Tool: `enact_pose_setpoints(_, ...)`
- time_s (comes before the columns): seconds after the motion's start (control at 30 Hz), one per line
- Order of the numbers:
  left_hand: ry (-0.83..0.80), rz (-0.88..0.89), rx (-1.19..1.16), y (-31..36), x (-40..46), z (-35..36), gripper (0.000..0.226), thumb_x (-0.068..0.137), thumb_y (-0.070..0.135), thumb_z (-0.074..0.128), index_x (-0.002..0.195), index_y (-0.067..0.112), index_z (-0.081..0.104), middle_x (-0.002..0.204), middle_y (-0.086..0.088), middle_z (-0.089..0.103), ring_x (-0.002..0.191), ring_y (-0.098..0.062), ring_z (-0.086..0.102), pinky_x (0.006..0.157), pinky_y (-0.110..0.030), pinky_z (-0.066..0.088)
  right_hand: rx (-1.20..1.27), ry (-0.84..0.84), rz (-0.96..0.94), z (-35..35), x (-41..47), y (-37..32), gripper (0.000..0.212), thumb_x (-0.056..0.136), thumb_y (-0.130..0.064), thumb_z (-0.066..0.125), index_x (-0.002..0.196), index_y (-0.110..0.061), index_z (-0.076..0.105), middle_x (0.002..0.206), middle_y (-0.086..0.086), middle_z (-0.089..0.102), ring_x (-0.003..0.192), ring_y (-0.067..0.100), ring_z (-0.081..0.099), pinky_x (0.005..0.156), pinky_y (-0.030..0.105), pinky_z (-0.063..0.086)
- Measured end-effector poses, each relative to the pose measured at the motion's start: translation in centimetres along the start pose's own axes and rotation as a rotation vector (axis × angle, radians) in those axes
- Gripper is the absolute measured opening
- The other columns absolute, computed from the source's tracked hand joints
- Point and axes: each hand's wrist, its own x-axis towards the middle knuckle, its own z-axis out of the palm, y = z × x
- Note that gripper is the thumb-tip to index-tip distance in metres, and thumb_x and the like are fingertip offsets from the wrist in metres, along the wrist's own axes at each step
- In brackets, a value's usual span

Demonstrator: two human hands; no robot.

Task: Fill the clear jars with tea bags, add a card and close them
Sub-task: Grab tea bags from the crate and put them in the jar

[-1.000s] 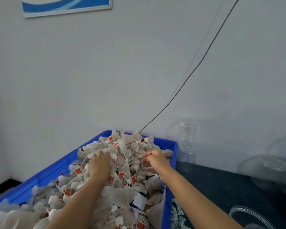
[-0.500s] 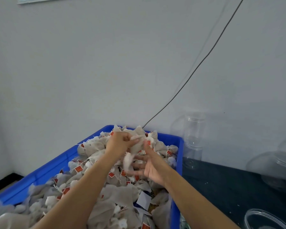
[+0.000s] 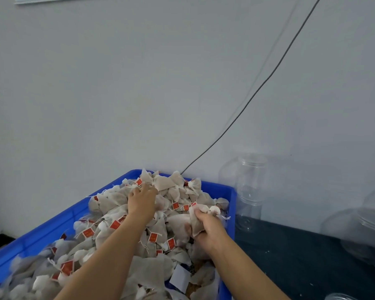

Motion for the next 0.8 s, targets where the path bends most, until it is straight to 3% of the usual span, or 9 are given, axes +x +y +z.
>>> enact_pose_setpoints(0.13,0.229,-0.009,-0.251,0.0,0.2,-0.8,0.015,0.09,0.023,0.067,0.105,0.022,0.065,0.105,-0.001,0.07,0.088,-0.014,0.063,0.069,-0.02,0.044,-0.088,-0.016,-0.103,0.4,0.1,0.3,0.013,0.092,-0.019,0.063,0.095,-0.011,0.053,0.081,0.012,0.054,0.066,0.019,0.054,0.053,0.027,0.05)
enact_pose_setpoints(0.23,0.289,0.067,-0.375,0.0,0.2,-3.6,0.023,0.076,0.038,0.079,0.09,0.025,0.066,0.086,0.003,0.067,0.082,-0.015,0.059,0.061,-0.024,0.035,-0.311,0.02,-0.358,0.6,0.3,1.0,0.013,0.091,-0.034,0.064,0.088,-0.021,0.06,0.07,-0.004,0.055,0.059,0.005,0.052,0.048,0.013,0.042)
enact_pose_setpoints(0.33,-0.064,0.256,-0.675,0.7,-0.2,-6.9,0.033,0.066,0.036,0.086,0.089,0.025,0.065,0.081,0.007,0.07,0.076,-0.013,0.064,0.063,-0.022,0.045,-0.477,-0.132,-0.644,1.2,-0.3,1.2,0.036,0.082,-0.037,0.073,0.112,-0.025,0.057,0.087,-0.024,0.053,0.075,-0.007,0.054,0.057,0.006,0.041)
enact_pose_setpoints(0.43,-0.422,0.333,-1.063,1.5,-1.3,-8.6,0.034,0.079,0.023,0.079,0.108,0.021,0.062,0.077,0.005,0.074,0.071,-0.01,0.071,0.062,-0.016,0.052,-0.787,-0.062,-0.674,1.4,-0.2,1.9,0.036,0.08,-0.038,0.075,0.103,-0.026,0.051,0.092,-0.018,0.055,0.082,0.001,0.055,0.068,0.008,0.038)
enact_pose_setpoints(0.53,-0.403,0.242,-1.253,0.8,-1.4,-7.7,0.028,0.085,0.009,0.073,0.11,0.012,0.061,0.094,-0.009,0.074,0.081,-0.021,0.073,0.065,-0.024,0.057,-0.528,0.02,-0.59,0.5,-0.1,2.4,0.014,0.09,-0.012,0.062,0.084,-0.02,0.053,0.088,0.002,0.06,0.069,0.006,0.053,0.062,0.016,0.043)
enact_pose_setpoints(0.6,-0.296,0.203,-1.164,0.3,-1.4,-5.9,0.017,0.084,0.002,0.071,0.097,0.01,0.065,0.095,-0.012,0.072,0.081,-0.021,0.073,0.067,-0.028,0.059,-0.427,0.049,-0.528,-0.2,-0.3,2.3,0.008,0.089,-0.004,0.06,0.096,-0.007,0.059,0.077,0.0,0.057,0.064,0.007,0.052,0.057,0.017,0.043)
enact_pose_setpoints(0.67,-0.129,0.145,-0.867,-0.2,-1.3,-3.8,0.016,0.087,0.003,0.067,0.097,0.016,0.064,0.104,-0.006,0.069,0.097,-0.021,0.068,0.083,-0.033,0.056,-0.418,0.044,-0.445,-0.2,-0.4,2.0,0.017,0.088,-0.003,0.059,0.105,0.001,0.058,0.073,-0.001,0.054,0.061,0.008,0.05,0.053,0.017,0.041)
enact_pose_setpoints(0.73,0.04,0.087,-0.401,-0.9,-1.0,-2.3,0.03,0.092,0.013,0.06,0.121,0.02,0.057,0.127,-0.003,0.059,0.12,-0.023,0.054,0.101,-0.035,0.045,-0.403,0.019,-0.391,-0.1,-0.2,1.7,0.016,0.089,-0.004,0.057,0.104,0.0,0.057,0.07,0.001,0.052,0.058,0.009,0.049,0.049,0.018,0.04)
enact_pose_setpoints(0.8,0.029,0.036,-0.058,-1.1,-0.5,-1.1,0.045,0.097,0.022,0.053,0.141,0.023,0.042,0.145,-0.004,0.045,0.134,-0.028,0.04,0.111,-0.04,0.034,-0.4,0.015,-0.348,0.0,0.0,1.7,0.014,0.09,-0.005,0.056,0.102,0.003,0.059,0.067,0.003,0.052,0.055,0.01,0.049,0.047,0.018,0.039)
